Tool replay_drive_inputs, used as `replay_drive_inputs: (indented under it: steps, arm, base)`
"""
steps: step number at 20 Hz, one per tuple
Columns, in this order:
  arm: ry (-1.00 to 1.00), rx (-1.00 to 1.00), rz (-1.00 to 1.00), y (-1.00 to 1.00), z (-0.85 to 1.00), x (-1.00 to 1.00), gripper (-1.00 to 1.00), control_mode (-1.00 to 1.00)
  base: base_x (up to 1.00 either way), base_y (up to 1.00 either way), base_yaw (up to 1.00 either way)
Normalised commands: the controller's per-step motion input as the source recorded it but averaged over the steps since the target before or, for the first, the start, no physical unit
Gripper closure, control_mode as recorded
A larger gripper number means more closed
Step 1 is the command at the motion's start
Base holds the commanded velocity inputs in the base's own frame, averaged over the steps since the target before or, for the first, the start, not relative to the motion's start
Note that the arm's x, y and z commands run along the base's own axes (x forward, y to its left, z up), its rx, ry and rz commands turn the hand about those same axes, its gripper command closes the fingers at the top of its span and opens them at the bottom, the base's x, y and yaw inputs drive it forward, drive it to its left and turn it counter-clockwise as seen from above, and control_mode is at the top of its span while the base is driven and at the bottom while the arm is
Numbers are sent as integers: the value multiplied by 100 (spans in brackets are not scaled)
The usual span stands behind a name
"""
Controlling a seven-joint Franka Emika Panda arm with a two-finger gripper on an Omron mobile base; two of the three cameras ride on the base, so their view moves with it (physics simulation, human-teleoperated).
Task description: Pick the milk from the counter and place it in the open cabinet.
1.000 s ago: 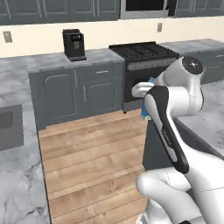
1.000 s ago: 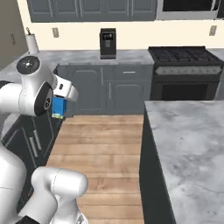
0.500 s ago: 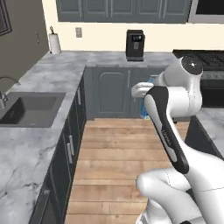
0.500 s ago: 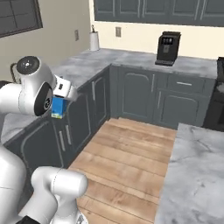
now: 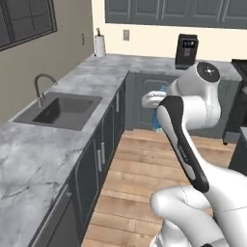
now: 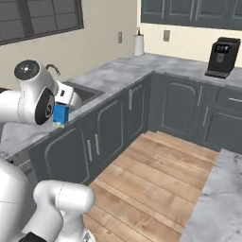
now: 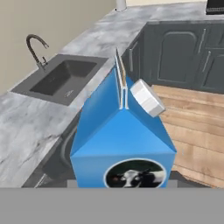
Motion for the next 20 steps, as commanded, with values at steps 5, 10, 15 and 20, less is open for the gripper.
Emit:
replay_drive_inputs:
  steps: [5, 10, 15, 20]
  arm:
    - [0, 0, 0, 0, 0, 0, 100, 100]
    - [0, 0, 0, 0, 0, 0, 100, 100]
    - [0, 0, 0, 0, 0, 0, 100, 100]
    - [0, 0, 0, 0, 0, 0, 100, 100]
  base:
    - [-71, -3, 80]
    - [-70, -21, 77]
    - [-55, -47, 70]
    - [-66, -59, 57]
